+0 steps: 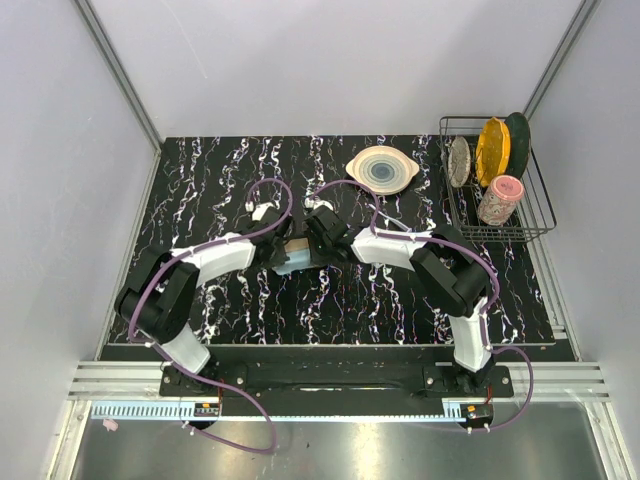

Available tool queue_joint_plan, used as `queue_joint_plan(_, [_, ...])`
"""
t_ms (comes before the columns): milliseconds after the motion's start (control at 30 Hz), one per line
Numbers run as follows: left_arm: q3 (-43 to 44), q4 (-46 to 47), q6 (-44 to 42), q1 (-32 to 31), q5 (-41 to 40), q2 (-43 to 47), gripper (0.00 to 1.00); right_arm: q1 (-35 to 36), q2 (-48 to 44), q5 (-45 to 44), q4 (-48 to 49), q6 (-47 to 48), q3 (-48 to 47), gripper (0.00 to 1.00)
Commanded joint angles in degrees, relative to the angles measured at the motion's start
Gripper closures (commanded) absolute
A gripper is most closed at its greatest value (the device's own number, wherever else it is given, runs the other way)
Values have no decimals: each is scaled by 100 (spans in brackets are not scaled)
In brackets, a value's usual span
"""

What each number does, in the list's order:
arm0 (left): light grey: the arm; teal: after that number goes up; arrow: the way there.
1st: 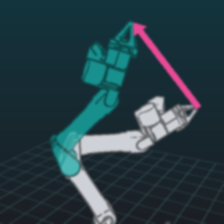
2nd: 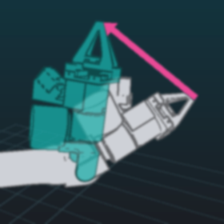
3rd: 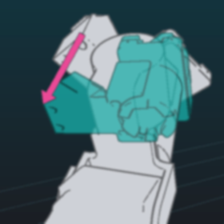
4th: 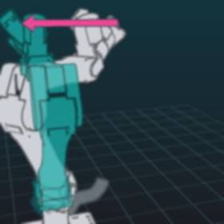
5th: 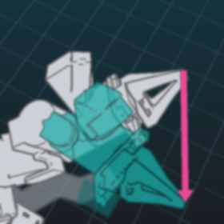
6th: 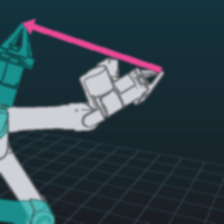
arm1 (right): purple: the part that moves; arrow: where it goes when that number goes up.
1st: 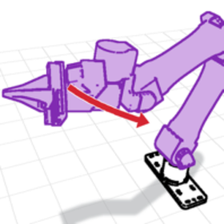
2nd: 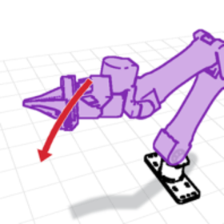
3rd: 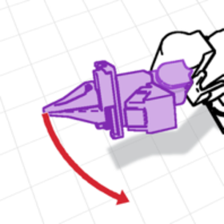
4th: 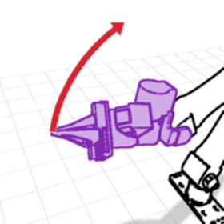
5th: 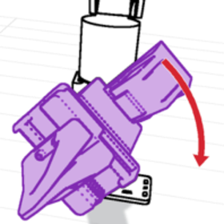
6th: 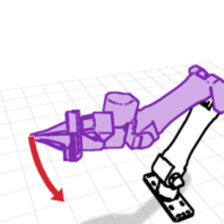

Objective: Organize the sunglasses
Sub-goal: Smooth out the folded cleaning cloth near the sunglasses case.

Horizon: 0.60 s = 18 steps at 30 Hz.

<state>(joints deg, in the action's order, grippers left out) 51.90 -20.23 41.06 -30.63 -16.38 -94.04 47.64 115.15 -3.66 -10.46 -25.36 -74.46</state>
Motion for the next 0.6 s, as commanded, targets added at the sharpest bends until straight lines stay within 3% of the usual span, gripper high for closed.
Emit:
queue_joint_plan(0, [-276,-192,-10,119,-234,246,92,35,332,-249,-334,-30,151,87])
queue_joint_plan(167, [-373,-61,-89,136,-120,429,87,35,289,-284,-378,-30,116,87])
queue_joint_plan(367, [-198,54,-282,224,12,1026,68,35,201,-302,-378,40,80,87])
queue_joint_plan(567, [-250,107,-142,593,108,1616,61,35,95,-337,-387,216,-43,86])
